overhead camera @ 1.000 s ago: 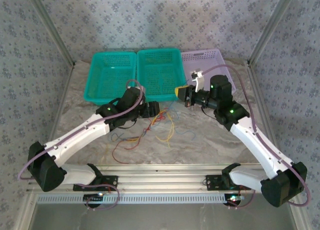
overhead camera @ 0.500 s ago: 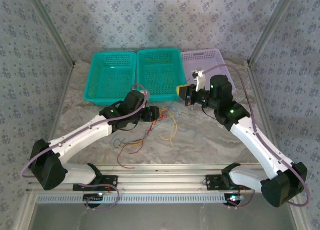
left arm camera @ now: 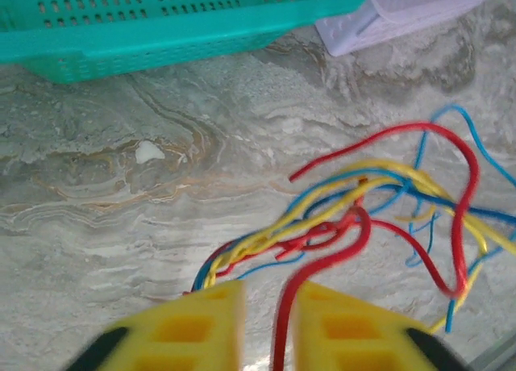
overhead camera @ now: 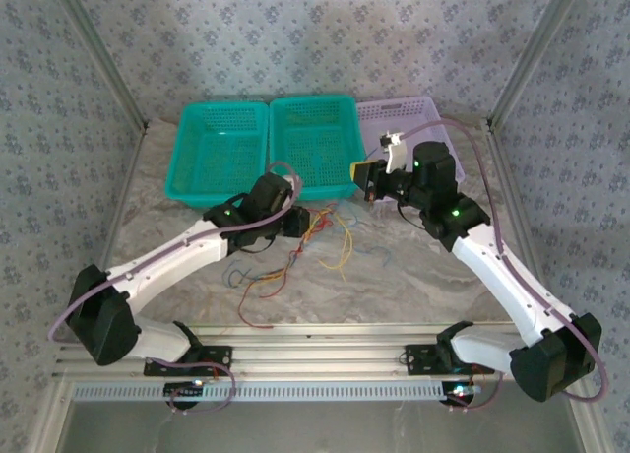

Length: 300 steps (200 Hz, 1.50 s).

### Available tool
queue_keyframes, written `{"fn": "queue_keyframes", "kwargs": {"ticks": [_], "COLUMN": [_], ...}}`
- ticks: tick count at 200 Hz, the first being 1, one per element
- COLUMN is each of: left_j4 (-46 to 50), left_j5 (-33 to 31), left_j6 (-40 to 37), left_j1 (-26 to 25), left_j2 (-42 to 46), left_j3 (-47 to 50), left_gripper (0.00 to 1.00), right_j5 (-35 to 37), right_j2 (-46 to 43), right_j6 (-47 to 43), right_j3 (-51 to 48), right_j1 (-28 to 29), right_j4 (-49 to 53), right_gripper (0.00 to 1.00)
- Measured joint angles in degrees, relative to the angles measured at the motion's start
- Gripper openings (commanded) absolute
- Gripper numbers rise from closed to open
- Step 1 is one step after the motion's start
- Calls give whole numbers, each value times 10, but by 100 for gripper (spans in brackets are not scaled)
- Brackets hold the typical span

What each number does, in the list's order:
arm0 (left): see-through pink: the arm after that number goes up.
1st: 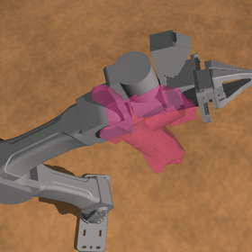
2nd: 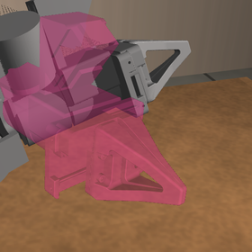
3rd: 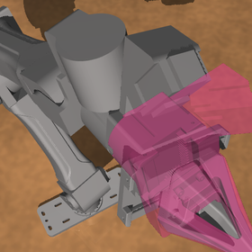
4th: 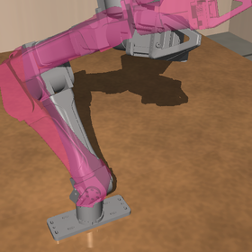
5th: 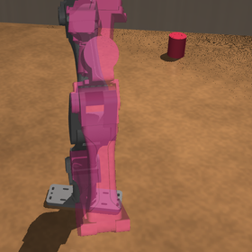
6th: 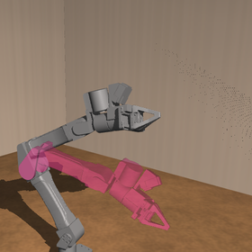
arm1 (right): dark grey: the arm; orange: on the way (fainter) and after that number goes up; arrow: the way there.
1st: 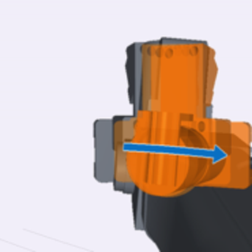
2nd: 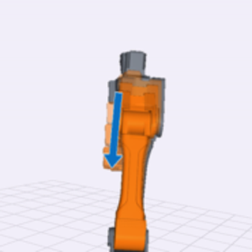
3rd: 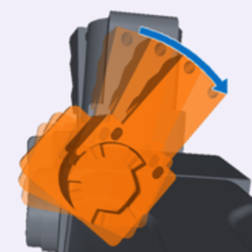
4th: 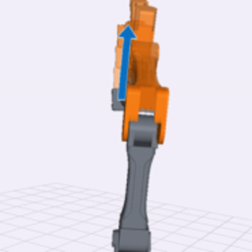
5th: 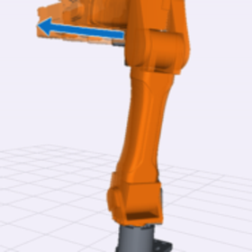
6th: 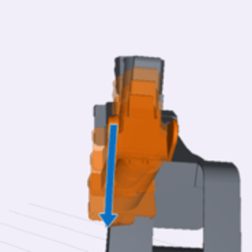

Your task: Untangle the cables

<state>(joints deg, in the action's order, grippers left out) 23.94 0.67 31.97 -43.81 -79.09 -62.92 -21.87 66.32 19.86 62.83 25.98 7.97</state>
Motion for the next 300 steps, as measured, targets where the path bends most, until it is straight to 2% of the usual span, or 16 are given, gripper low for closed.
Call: {"fn": "queue_keyframes", "kwargs": {"ticks": [38, 68, 116, 157, 220, 263, 300], "left_j4": [38, 93, 174, 230, 283, 282, 267], "left_j5": [1, -9, -16, -12, -10, -11, -6], "left_j6": [-26, -52, -78, -87, -90, -90, -83], "left_j1": [40, 58, 92, 93, 116, 126, 128], "left_j2": [-24, -24, -12, 8, 11, 29, 56], "left_j3": [-59, -153, -321, -409, -433, -426, -390], "left_gripper": [0, 0, 0, 0, 0, 0, 0], "right_j5": [18, 94, 196, 240, 286, 337, 347], "right_j2": [-1, -5, -9, -8, -8, -3, -12], "right_j6": [0, 5, 55, 87, 115, 114, 107], "right_j3": [2, 0, -70, -124, -169, -202, -209], "right_j1": [-11, -30, -106, -114, -112, -111, -98], "right_j4": [0, 10, 23, 30, 21, 33, 32], "right_gripper": [0, 0, 0, 0, 0, 0, 0]}}
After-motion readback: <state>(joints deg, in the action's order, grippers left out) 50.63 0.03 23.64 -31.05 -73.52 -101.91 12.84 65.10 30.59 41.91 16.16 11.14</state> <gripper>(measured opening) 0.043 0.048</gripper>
